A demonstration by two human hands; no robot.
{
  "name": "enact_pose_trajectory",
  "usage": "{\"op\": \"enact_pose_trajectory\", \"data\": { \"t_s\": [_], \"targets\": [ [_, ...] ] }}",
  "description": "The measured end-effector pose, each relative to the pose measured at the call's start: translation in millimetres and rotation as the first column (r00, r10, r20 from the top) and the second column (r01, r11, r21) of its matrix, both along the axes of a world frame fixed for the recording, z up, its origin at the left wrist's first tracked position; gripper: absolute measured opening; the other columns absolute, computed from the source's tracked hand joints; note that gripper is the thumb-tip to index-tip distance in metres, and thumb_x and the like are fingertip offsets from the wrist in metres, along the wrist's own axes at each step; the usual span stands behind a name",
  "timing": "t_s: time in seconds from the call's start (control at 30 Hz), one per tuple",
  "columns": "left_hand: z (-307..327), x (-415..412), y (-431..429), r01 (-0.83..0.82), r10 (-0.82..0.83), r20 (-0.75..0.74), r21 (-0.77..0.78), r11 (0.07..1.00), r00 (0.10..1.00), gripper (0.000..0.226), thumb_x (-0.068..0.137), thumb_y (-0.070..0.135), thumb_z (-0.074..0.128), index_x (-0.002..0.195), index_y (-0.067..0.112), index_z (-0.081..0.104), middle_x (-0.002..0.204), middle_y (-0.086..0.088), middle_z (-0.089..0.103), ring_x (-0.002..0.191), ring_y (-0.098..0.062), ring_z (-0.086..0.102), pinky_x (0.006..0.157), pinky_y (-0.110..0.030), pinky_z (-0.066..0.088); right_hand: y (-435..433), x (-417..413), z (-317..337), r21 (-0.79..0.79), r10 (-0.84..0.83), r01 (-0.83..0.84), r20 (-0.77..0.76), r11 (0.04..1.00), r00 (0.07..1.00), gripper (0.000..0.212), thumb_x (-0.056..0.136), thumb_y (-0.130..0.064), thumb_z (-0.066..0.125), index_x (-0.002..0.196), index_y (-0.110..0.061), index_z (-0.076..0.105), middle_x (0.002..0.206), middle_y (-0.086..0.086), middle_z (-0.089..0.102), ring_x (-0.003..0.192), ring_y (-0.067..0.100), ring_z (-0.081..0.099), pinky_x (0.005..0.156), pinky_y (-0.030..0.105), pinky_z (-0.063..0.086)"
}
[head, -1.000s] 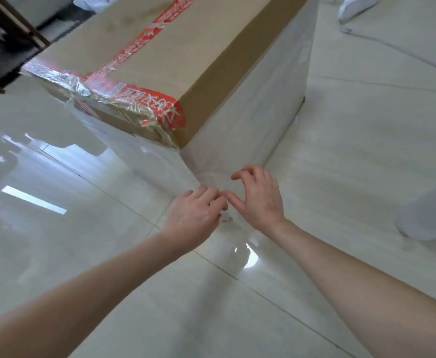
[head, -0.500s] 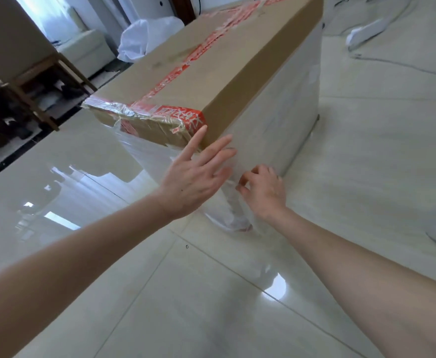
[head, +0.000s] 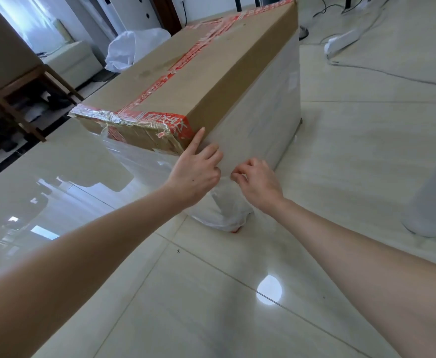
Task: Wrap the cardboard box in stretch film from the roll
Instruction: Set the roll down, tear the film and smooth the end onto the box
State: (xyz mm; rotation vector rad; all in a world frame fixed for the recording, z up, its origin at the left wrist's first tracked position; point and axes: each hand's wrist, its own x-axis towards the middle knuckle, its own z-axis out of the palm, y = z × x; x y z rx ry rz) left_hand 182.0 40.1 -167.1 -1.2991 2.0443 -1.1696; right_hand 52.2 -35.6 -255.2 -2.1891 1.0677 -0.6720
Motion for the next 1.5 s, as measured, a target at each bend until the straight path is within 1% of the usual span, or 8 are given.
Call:
{"op": "enact_pose_trajectory", "data": {
  "t_s": [0.2,0.37,0.5,0.73,0.97,1.17,1.33,1.5],
  "targets": [
    [2.1,6.7,-1.7,0.034,-0.034,-0.012,0.002,0.999,0.999,0.01,0.075,0.012,0.065,0.067,0.015,0.071,0.094,-0.009,0.064,0.106,-0.028,0.061,0.11,-0.057,0.03,8.5,1.0,-7.1,-0.105,-0.013,-0.001,-0.128,0.994,0.992,0.066,0.067,-0.065,0.067,0.119,-0.027,0.052,0.118,-0.001,0.05,0.114,0.02,0.043,0.095,0.034,0.035],
    [-0.2,7.1,7.7,0.161,-0.172,-0.134,-0.089,0.983,0.976,0.022,0.085,0.003,0.05,0.077,0.015,0.066,0.089,-0.005,0.063,0.087,-0.025,0.063,0.096,-0.046,0.046,7.0,13.1,-6.7,-0.155,-0.025,0.005,-0.126,0.988,0.992,0.025,0.088,-0.042,0.057,0.105,-0.026,0.066,0.112,0.002,0.053,0.112,0.024,0.044,0.092,0.034,0.034],
    [-21.4,14.8,48.3,0.12,-0.166,-0.418,-0.134,0.984,0.893,0.008,0.075,0.011,0.072,0.076,0.015,0.065,0.077,-0.004,0.061,0.065,-0.023,0.055,0.056,-0.032,0.041,-6.4,7.1,-1.6,-0.071,-0.004,-0.003,-0.088,0.997,0.996,0.029,0.091,-0.043,0.053,0.1,-0.022,0.07,0.11,0.006,0.056,0.112,0.026,0.043,0.094,0.036,0.038],
    [-46.6,18.0,52.5,-0.235,0.183,-0.513,-0.038,0.971,0.838,0.045,0.055,0.041,0.088,0.09,0.018,0.07,0.08,-0.004,0.062,0.06,-0.019,0.058,0.047,-0.024,0.042,-5.4,9.7,-1.7,0.179,0.015,-0.02,0.028,0.984,0.999,0.029,0.092,-0.035,0.049,0.083,-0.021,0.073,0.094,0.005,0.052,0.109,0.029,0.046,0.085,0.032,0.035],
    [-34.4,1.7,34.2,-0.199,0.095,-0.537,-0.139,0.97,0.838,0.018,0.073,0.017,0.079,0.061,0.017,0.065,0.063,0.0,0.056,0.041,-0.016,0.049,0.03,-0.02,0.034,-3.0,6.8,-0.1,0.193,0.045,-0.052,0.041,0.98,0.998,0.032,0.093,-0.039,0.049,0.089,-0.017,0.071,0.094,0.011,0.058,0.107,0.03,0.05,0.088,0.032,0.036],
    [-3.8,-1.9,22.2,-0.04,-0.036,-0.33,-0.223,0.974,0.943,0.015,0.069,0.012,0.068,0.057,0.017,0.062,0.082,-0.004,0.064,0.074,-0.025,0.058,0.058,-0.034,0.037,12.3,-2.7,18.1,-0.205,0.154,-0.173,-0.109,0.963,0.982,0.086,0.064,-0.083,0.047,0.128,-0.025,0.048,0.126,0.0,0.046,0.119,0.019,0.04,0.108,0.043,0.029],
    [19.8,1.2,2.5,0.028,-0.077,-0.237,-0.204,0.979,0.969,0.021,0.077,0.012,0.065,0.057,0.016,0.062,0.092,-0.004,0.063,0.097,-0.025,0.062,0.087,-0.039,0.034,17.9,5.1,21.6,-0.39,0.036,-0.047,-0.036,0.92,0.999,0.037,0.085,-0.045,0.059,0.109,-0.018,0.063,0.114,0.004,0.057,0.109,0.027,0.049,0.104,0.044,0.03],
    [45.7,10.6,-8.5,0.02,-0.036,-0.165,-0.099,0.995,0.986,0.02,0.081,0.027,0.067,0.064,0.018,0.068,0.094,-0.004,0.062,0.102,-0.026,0.06,0.092,-0.04,0.037,5.2,3.3,28.9,-0.223,-0.022,0.073,0.225,0.972,0.974,0.02,0.09,-0.025,0.06,0.1,-0.014,0.073,0.105,0.007,0.064,0.103,0.029,0.051,0.089,0.037,0.039]
  ]
}}
